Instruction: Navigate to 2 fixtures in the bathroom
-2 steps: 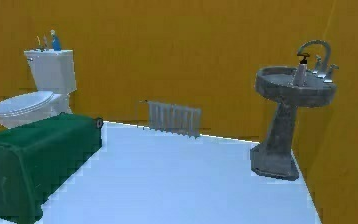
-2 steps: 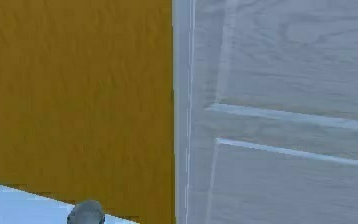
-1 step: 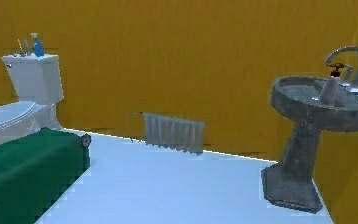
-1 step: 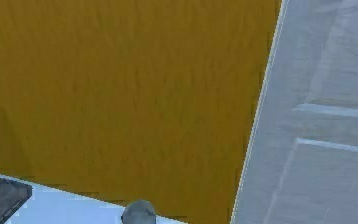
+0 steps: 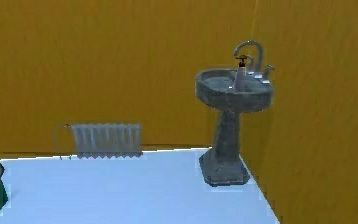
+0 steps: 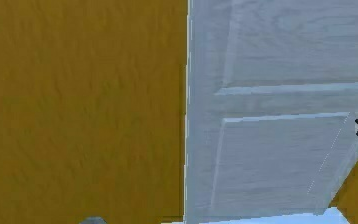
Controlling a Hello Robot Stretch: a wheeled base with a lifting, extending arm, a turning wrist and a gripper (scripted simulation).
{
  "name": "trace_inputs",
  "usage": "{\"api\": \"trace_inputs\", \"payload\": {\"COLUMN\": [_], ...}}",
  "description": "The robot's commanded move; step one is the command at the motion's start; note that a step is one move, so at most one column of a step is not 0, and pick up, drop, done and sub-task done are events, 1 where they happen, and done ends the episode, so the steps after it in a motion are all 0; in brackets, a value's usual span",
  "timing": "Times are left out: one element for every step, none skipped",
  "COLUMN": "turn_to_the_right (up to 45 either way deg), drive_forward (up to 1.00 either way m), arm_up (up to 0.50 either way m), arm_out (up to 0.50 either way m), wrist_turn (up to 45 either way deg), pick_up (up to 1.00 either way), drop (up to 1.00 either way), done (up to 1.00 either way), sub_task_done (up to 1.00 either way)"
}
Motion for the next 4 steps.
{"api": "trace_inputs", "payload": {"turn_to_the_right": [3.0, 0.0, 15.0, 0.0], "drive_forward": [0.0, 0.55, 0.0, 0.0], "arm_up": [0.0, 0.0, 0.0, 0.0], "arm_out": [0.0, 0.0, 0.0, 0.0], "wrist_turn": [0.0, 0.0, 0.0, 0.0], "pick_up": [0.0, 0.0, 0.0, 0.0], "drop": [0.0, 0.0, 0.0, 0.0], "done": [0.0, 0.0, 0.0, 0.0], "sub_task_done": [0.0, 0.0, 0.0, 1.0]}}
